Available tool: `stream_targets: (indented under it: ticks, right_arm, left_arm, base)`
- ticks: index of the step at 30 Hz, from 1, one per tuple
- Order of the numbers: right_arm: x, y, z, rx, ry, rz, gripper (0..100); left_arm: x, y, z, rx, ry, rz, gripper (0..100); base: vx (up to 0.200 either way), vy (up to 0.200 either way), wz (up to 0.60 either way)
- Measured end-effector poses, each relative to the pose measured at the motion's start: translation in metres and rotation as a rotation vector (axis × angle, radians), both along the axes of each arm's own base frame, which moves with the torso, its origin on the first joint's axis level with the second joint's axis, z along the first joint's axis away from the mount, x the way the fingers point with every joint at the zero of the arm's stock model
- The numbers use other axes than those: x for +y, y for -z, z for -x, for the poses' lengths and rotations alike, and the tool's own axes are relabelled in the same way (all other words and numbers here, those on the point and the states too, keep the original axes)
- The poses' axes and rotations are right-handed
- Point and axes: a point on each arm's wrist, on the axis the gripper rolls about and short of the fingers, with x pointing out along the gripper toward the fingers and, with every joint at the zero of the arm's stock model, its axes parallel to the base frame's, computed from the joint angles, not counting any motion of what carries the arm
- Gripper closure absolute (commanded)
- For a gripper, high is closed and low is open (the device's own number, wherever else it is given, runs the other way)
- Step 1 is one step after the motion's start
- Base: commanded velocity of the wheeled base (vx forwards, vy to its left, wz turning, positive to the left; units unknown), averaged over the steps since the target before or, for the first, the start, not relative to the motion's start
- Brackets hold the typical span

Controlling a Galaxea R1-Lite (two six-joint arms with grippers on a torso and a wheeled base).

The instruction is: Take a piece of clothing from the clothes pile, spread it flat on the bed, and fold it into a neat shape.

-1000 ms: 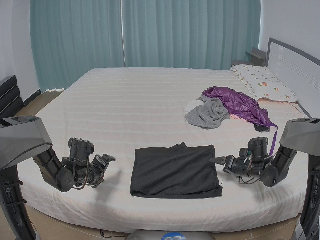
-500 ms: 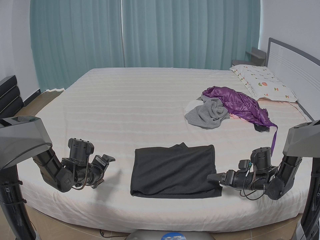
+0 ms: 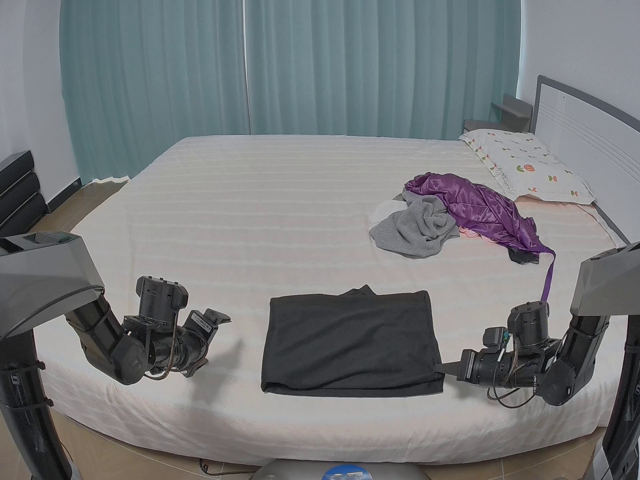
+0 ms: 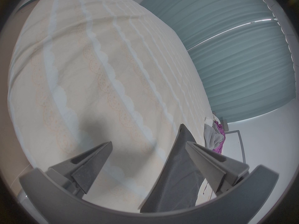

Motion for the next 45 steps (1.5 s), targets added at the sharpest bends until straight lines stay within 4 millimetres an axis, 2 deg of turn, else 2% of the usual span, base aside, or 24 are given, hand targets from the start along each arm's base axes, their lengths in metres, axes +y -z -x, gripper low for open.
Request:
stream_targets:
  ticks: [9,33,34,40,45]
  right_arm:
    - [-0.003,-0.004,0.009,0.003,-0.002,0.008,100]
    - [-0.008,-0.003,0.016,0.015,-0.009,0.032,100]
    - [-0.008,-0.003,0.016,0.014,-0.012,0.035,0]
    - [-0.008,-0.001,0.014,0.006,-0.014,0.038,0]
    - [-0.006,-0.007,0.000,-0.035,0.001,0.016,0]
  left_arm:
    - [0.000,0.000,0.000,0.000,0.000,0.000,0]
    - [0.000,0.000,0.000,-0.001,-0.001,0.000,0]
    - [0.000,0.000,0.000,-0.001,-0.001,0.000,0]
    - [0.000,0.000,0.000,-0.002,0.000,0.000,0]
    - [0.000,0.000,0.000,-0.002,0.000,0.000,0]
  base:
    - [0.000,0.000,0.00]
    - [0.000,0.000,0.00]
    - [0.000,0.000,0.00]
    - [0.000,0.000,0.00]
    - [0.000,0.000,0.00]
